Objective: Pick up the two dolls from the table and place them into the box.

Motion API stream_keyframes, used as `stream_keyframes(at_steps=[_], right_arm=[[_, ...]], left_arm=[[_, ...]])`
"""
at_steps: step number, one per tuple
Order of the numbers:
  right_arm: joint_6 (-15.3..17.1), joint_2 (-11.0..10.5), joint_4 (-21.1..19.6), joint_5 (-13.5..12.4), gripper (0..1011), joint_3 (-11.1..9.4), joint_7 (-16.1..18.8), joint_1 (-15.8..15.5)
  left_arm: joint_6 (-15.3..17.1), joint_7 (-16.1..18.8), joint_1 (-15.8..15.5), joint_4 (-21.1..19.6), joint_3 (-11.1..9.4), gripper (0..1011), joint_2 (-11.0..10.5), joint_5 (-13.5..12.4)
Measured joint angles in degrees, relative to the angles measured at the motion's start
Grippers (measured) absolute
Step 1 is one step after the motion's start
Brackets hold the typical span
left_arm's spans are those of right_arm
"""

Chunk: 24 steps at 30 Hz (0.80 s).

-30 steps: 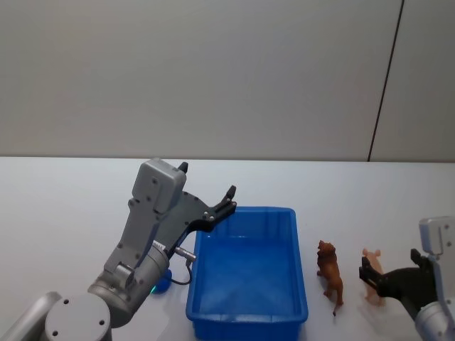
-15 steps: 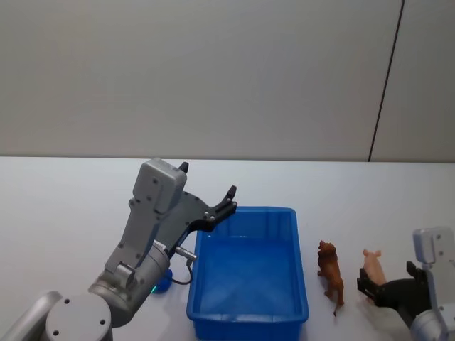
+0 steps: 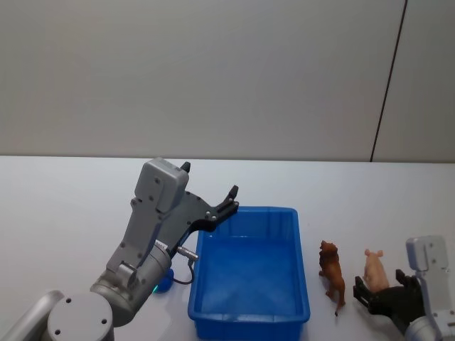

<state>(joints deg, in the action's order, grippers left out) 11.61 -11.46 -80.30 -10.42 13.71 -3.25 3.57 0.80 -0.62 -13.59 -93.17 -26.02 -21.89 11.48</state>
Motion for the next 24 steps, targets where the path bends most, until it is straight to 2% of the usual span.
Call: stream_keyframes(at_steps=[3, 6, 7, 9, 10, 17, 24], right_arm=[[-0.37, 0.20, 0.76, 0.09, 817, 0.07, 0.46, 0.17], [-0.64, 0.31, 1.18, 0.18, 763, 0.12, 0.73, 0.22], [-0.71, 0.33, 1.28, 0.22, 707, 0.13, 0.79, 0.22], [-0.83, 0.38, 1.40, 0.28, 677, 0.14, 0.87, 0.22], [-0.89, 0.40, 1.45, 0.31, 603, 0.14, 0.90, 0.22], [-1.85, 0.47, 1.50, 0.83, 400, 0.16, 0.99, -0.03], [-3.13, 0.34, 0.15, 1.43, 382, 0.03, 0.56, -0.57]], left_arm=[[0.00, 0.00, 0.00, 0.00, 0.00, 1002, 0.00, 0.00], [0.00, 0.00, 0.00, 0.00, 0.00, 1002, 0.00, 0.00], [0.00, 0.00, 0.00, 0.00, 0.00, 1002, 0.00, 0.00], [0.00, 0.00, 0.00, 0.00, 0.00, 1002, 0.00, 0.00], [0.00, 0.00, 0.00, 0.00, 0.00, 1002, 0.00, 0.00], [0.00, 0.00, 0.00, 0.00, 0.00, 1002, 0.00, 0.00], [0.00, 0.00, 0.00, 0.00, 0.00, 1002, 0.00, 0.00]])
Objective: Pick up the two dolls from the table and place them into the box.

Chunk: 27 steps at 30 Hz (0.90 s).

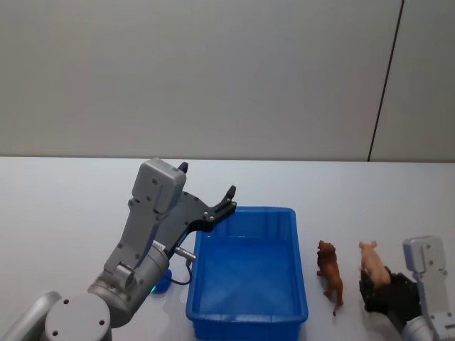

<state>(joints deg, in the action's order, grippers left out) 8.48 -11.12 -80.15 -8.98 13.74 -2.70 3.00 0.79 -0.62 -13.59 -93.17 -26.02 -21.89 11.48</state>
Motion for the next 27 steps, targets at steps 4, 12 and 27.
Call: stream_keyframes(at_steps=[4, 12, 27], right_arm=[[-1.16, -0.16, -1.28, 0.29, 382, -0.12, -0.15, -0.31], [-3.68, -0.48, -4.44, 0.36, 382, -0.41, 1.69, -0.57], [-5.20, 0.05, -6.81, -1.09, 382, 0.10, 11.15, 1.17]], left_arm=[[0.00, 0.00, 0.00, 0.00, 0.00, 1002, 0.00, 0.00], [0.00, 0.00, 0.00, 0.00, 0.00, 1002, 0.00, 0.00], [0.00, 0.00, 0.00, 0.00, 0.00, 1002, 0.00, 0.00]])
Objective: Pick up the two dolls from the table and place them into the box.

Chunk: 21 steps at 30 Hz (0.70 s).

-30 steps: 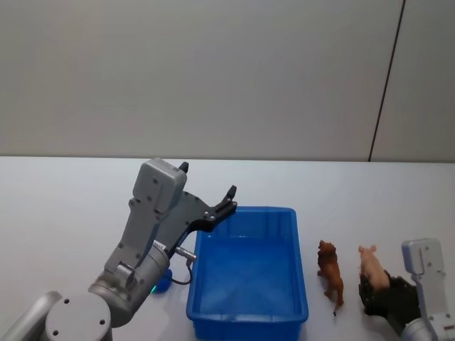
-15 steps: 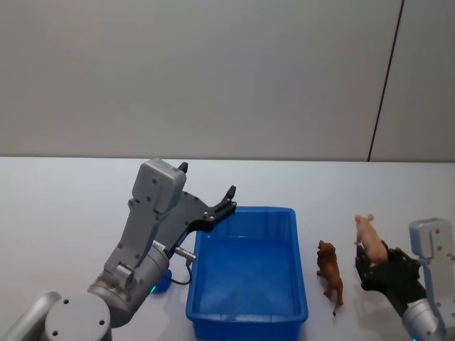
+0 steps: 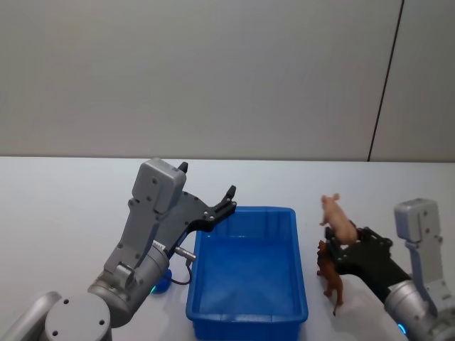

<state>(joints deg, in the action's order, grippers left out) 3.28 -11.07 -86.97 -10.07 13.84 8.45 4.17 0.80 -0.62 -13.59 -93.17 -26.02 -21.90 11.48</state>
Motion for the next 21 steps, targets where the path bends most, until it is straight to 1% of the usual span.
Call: stream_keyframes(at_steps=[1, 3, 9, 12, 13, 15, 21], right_arm=[[0.00, 0.00, 0.00, 0.00, 382, 0.00, 0.00, 0.00], [0.02, 0.33, 0.06, -0.10, 382, 0.32, 2.09, 0.65], [0.51, 1.18, 0.93, -0.08, 382, 1.14, 5.98, 1.99], [1.16, 2.04, 1.97, 0.25, 382, 1.89, 8.93, 3.17], [1.16, 2.04, 1.97, 0.25, 382, 1.89, 8.93, 3.17], [1.84, 2.87, 3.16, 0.65, 382, 2.53, 11.00, 4.28], [3.51, 4.35, 5.45, 1.43, 382, 3.73, 13.94, 6.21]], left_arm=[[0.00, 0.00, 0.00, 0.00, 0.00, 1002, 0.00, 0.00], [0.00, 0.00, 0.00, 0.00, 0.00, 1002, 0.00, 0.00], [0.00, 0.00, 0.00, 0.00, 0.00, 1002, 0.00, 0.00], [0.00, 0.00, 0.00, 0.00, 0.00, 1002, 0.00, 0.00], [0.00, 0.00, 0.00, 0.00, 0.00, 1002, 0.00, 0.00], [0.00, 0.00, 0.00, 0.00, 0.00, 1002, 0.00, 0.00], [0.00, 0.00, 0.00, 0.00, 0.00, 1002, 0.00, 0.00]])
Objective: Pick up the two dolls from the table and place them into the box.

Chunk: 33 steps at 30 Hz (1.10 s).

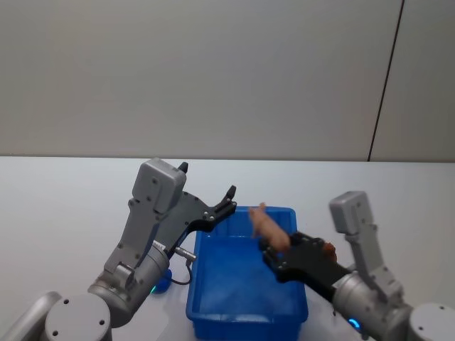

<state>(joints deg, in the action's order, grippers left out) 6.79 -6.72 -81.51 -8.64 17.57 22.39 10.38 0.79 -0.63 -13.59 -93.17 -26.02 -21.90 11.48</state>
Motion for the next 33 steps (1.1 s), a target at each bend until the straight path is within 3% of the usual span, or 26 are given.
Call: stream_keyframes(at_steps=[4, 13, 22, 33], right_arm=[[1.09, 0.88, 1.54, 0.50, 436, 0.70, 1.42, 1.20], [2.68, 2.20, 3.65, 1.01, 725, 1.65, 2.19, 2.84], [1.95, 2.29, 3.10, 1.58, 984, 1.94, -0.68, 2.49], [0.00, 0.76, -1.49, 1.91, 1001, 1.42, -7.49, -0.59]], left_arm=[[0.00, 0.00, 0.00, 0.00, 0.00, 1002, 0.00, 0.00], [0.00, 0.00, 0.00, 0.00, 0.00, 1002, 0.00, 0.00], [0.00, 0.00, 0.00, 0.00, 0.00, 1002, 0.00, 0.00], [0.00, 0.00, 0.00, 0.00, 0.00, 1002, 0.00, 0.00]])
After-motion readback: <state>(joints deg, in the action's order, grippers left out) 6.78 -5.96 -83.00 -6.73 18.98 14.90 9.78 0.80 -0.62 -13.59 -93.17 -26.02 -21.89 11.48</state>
